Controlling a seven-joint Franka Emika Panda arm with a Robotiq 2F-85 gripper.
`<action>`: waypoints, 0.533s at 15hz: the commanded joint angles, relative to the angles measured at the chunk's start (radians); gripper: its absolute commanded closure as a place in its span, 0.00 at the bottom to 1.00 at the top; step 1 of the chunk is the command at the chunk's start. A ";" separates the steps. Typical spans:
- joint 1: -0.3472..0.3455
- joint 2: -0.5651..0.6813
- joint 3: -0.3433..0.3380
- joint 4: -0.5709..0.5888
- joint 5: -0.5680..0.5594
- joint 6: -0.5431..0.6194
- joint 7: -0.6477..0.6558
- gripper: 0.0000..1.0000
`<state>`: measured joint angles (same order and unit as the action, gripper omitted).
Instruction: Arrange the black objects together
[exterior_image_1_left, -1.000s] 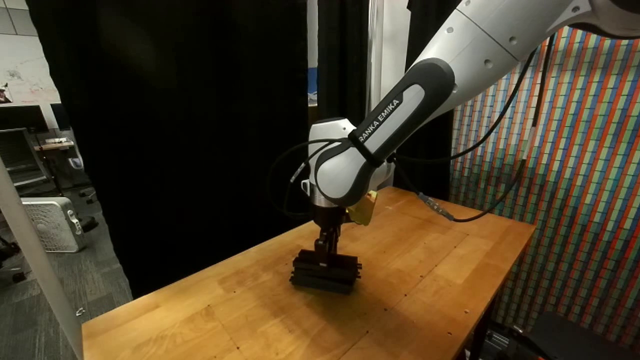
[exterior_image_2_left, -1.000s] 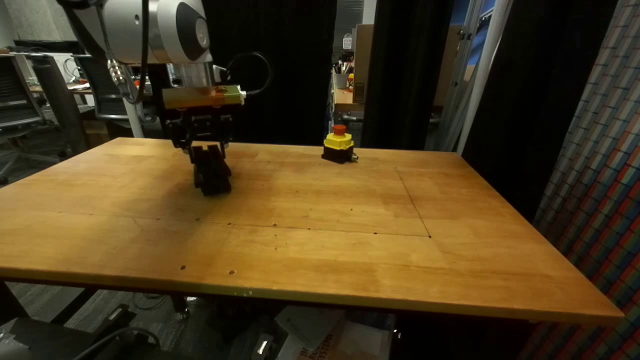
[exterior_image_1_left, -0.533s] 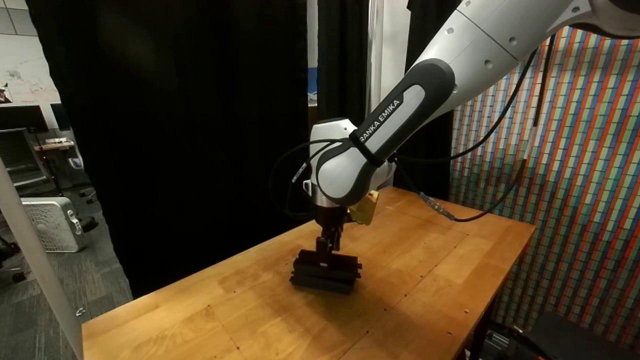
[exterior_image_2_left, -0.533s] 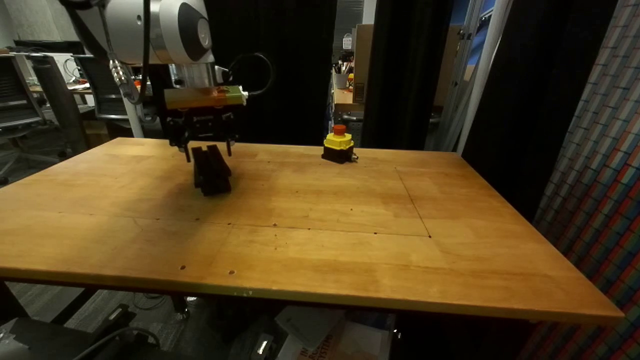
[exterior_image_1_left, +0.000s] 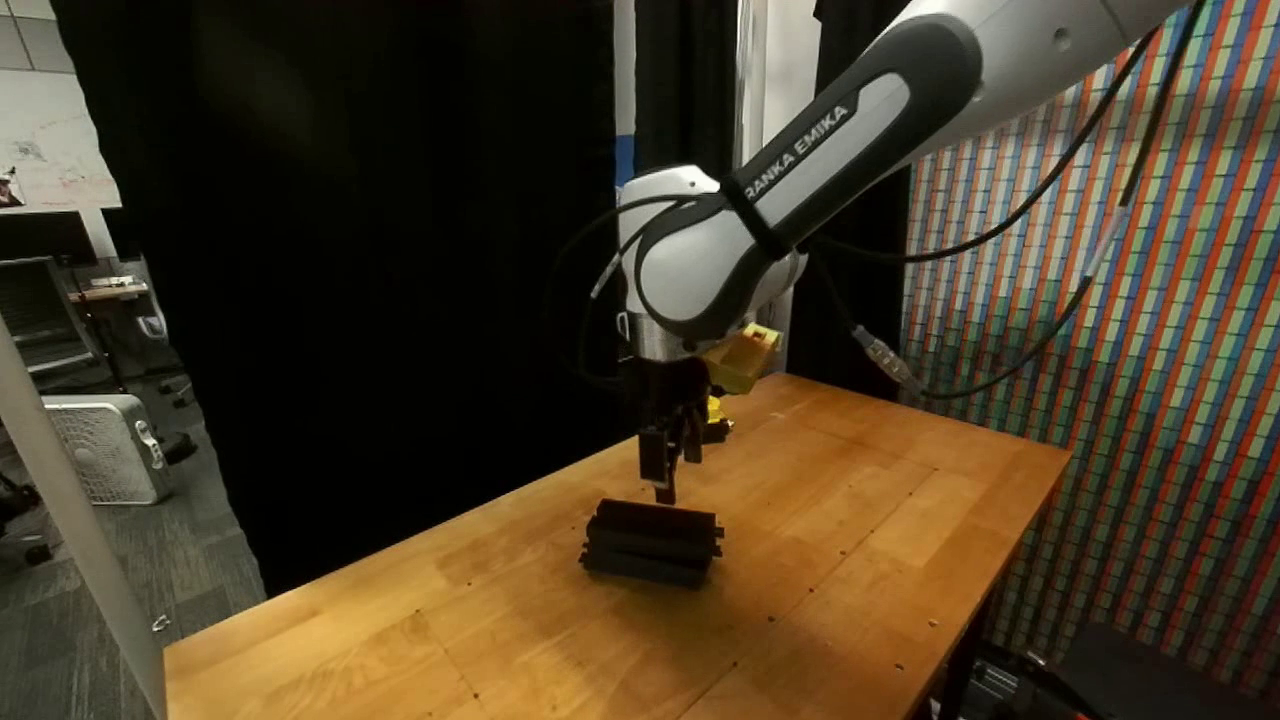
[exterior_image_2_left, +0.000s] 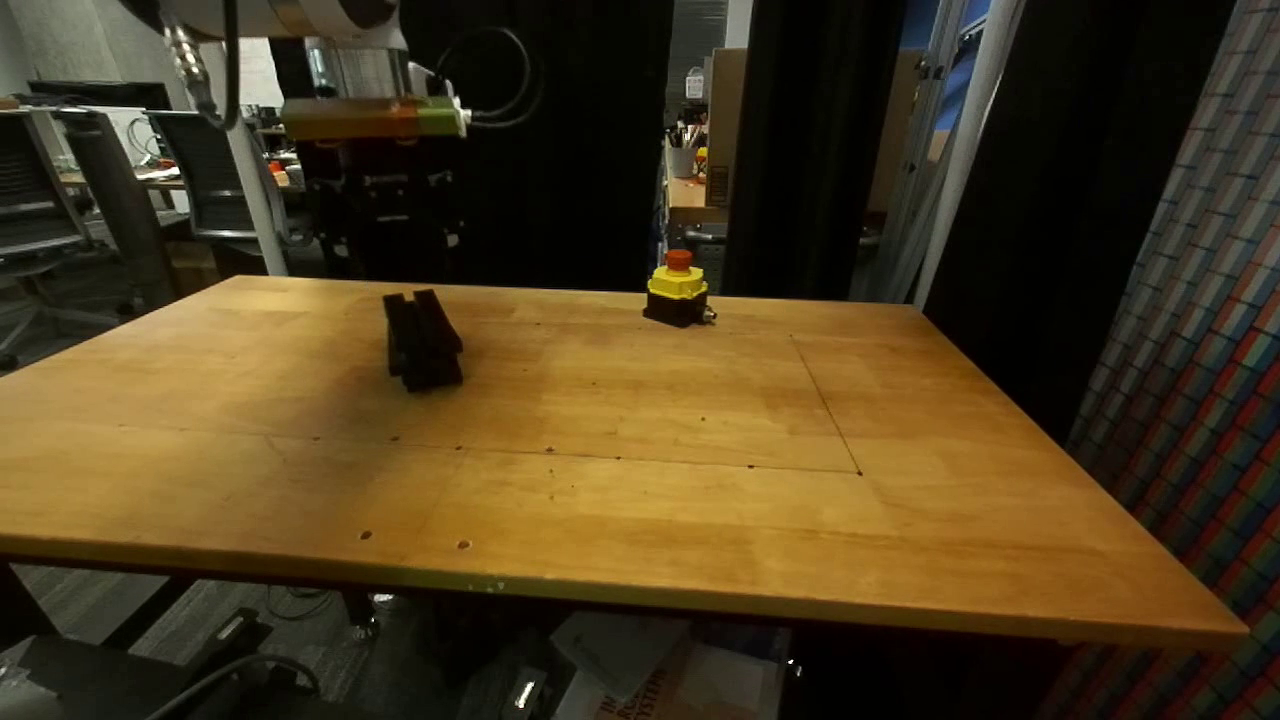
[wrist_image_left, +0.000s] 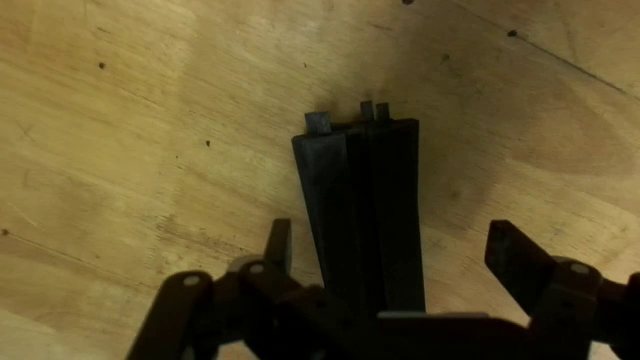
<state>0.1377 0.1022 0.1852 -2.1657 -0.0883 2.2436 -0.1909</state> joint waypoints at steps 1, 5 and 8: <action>0.004 -0.197 -0.018 -0.046 0.008 -0.159 0.149 0.00; -0.017 -0.397 -0.046 -0.087 0.040 -0.341 0.265 0.00; -0.032 -0.532 -0.070 -0.111 0.058 -0.480 0.319 0.00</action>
<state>0.1240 -0.2789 0.1338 -2.2210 -0.0697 1.8550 0.0820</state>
